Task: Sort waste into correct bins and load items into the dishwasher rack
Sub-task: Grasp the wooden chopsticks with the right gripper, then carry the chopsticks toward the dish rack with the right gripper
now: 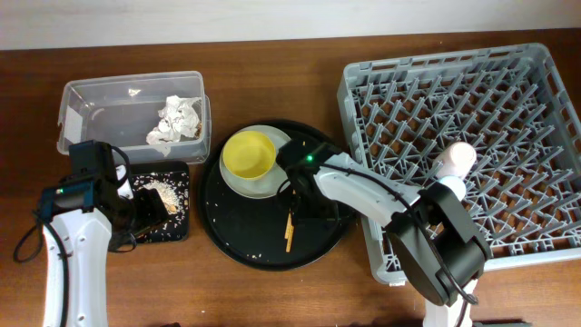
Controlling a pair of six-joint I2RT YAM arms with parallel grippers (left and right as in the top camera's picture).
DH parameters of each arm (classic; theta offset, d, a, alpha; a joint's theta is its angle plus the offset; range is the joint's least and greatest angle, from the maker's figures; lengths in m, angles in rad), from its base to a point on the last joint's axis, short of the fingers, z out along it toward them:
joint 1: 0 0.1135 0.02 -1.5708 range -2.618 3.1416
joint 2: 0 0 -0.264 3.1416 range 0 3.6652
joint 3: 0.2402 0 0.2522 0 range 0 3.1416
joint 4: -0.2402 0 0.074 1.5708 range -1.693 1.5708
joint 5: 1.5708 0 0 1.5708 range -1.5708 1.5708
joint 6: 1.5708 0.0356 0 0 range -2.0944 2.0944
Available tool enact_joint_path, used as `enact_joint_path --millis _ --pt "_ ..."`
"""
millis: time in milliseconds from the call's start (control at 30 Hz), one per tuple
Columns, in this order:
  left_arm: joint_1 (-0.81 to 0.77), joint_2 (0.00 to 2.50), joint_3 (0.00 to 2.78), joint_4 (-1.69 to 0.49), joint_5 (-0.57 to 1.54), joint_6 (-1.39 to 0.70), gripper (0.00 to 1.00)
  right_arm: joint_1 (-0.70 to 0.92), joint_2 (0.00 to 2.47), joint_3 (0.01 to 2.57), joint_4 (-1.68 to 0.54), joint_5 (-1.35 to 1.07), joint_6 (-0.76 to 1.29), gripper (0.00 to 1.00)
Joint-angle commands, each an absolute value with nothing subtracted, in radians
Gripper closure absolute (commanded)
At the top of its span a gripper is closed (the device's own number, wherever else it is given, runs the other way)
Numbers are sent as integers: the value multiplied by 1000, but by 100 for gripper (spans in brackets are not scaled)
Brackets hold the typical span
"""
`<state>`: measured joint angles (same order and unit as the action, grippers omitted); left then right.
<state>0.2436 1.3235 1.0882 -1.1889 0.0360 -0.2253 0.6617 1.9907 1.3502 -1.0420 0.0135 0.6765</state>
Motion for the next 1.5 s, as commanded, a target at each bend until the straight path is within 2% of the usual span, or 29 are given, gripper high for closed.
enact_joint_path --millis 0,100,333,433,500,567,667,833,1000,1033,1067,1100,1267,1300,1333,1467 --pt "248 1307 1089 -1187 37 -231 25 662 1969 1431 -1050 0 643 7" --pt "248 1307 1089 -1187 37 -231 25 691 1971 1408 -1046 -105 640 7" --pt "248 1307 1089 -1187 37 -231 24 813 1977 1263 -940 -94 645 9" --pt "248 1307 1089 -1187 37 -231 24 810 1985 1246 -942 -45 691 25" --pt "248 1307 1089 -1186 37 -231 24 810 1985 1246 -941 -44 716 50" --pt "248 1307 1089 -1186 37 -231 24 810 1985 1246 -941 -41 716 63" --pt "248 1307 1089 -1186 37 -231 24 810 1985 1246 -929 -41 720 91" --pt "248 1307 1089 -1187 37 -231 24 810 1985 1246 -923 -41 733 96" --pt "248 1307 1089 -1187 37 -231 24 773 1983 1249 -926 -74 742 95" --pt "248 1307 1089 -1187 37 -231 24 751 1983 1249 -926 -102 744 88" --pt "248 1307 1089 -1187 37 -231 24 751 1983 1248 -919 -98 752 76" --pt "248 1307 1089 -1187 37 -231 24 752 1985 1248 -913 -98 759 73" --pt "248 1307 1089 -1186 37 -231 24 752 1985 1246 -916 -101 761 81" --pt "248 1307 1089 -1187 37 -231 24 752 1985 1240 -923 -101 761 86" --pt "248 1307 1089 -1187 37 -231 24 752 1985 1227 -925 -102 761 96" --pt "248 1307 1089 -1187 38 -231 24 701 1942 1281 -973 -94 698 96"
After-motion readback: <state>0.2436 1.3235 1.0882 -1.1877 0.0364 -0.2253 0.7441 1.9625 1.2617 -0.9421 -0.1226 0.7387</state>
